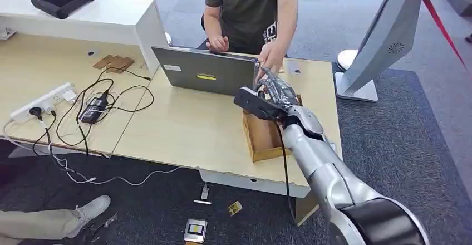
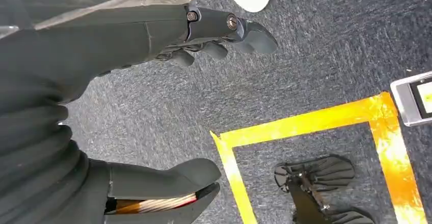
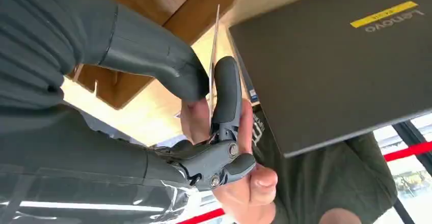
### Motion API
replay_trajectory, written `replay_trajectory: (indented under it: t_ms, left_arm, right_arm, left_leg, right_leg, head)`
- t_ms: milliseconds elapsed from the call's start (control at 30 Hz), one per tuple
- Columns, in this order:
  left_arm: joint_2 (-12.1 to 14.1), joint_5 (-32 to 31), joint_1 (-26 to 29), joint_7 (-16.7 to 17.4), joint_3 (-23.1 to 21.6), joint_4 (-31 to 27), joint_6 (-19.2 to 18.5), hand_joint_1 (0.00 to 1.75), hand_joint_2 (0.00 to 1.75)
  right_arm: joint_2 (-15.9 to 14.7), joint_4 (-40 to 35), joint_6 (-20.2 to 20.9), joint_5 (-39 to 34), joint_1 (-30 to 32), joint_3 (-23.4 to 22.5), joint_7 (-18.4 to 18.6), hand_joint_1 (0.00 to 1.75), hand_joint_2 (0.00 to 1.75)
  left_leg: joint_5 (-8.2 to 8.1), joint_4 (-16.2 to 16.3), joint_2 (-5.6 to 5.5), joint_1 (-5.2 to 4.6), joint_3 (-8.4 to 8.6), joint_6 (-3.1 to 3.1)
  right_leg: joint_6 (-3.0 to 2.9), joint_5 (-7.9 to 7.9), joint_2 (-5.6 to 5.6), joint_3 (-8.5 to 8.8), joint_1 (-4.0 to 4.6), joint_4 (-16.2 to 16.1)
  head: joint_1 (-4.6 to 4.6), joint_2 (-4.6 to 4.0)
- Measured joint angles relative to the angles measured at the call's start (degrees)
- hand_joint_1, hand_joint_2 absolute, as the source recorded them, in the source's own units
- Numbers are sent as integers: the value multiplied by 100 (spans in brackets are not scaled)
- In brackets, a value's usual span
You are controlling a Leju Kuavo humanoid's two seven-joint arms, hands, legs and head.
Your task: Pass the card to the sensor for recognition and then transmit it.
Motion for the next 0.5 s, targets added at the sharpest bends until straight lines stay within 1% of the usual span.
replay_trajectory:
  t_ms: [167, 367, 500]
  left_arm:
    - [-4, 17, 2, -7, -17, 0, 0, 0, 175]
    - [-20, 61, -2, -94, -28, 0, 0, 0, 175]
    - [-39, 68, -11, -96, -33, -2, 11, 0, 175]
  right_arm:
    - [17, 118, 0, 26, -4, 0, 2, 175, 175]
    - [15, 179, -15, 55, -55, 0, 4, 175, 175]
    - [11, 218, -22, 59, -112, 0, 57, 175, 175]
  left_leg:
    - [0, 0, 0, 0, -1, 0]
    - [0, 1, 0, 0, 1, 0]
    - [0, 1, 0, 0, 1, 0]
  right_leg:
    - [0, 0, 0, 0, 0, 0]
    - [0, 0, 0, 0, -1, 0]
    - [0, 0, 0, 0, 0, 0]
  head:
    - [0, 0]
    - [0, 0]
    - [0, 0]
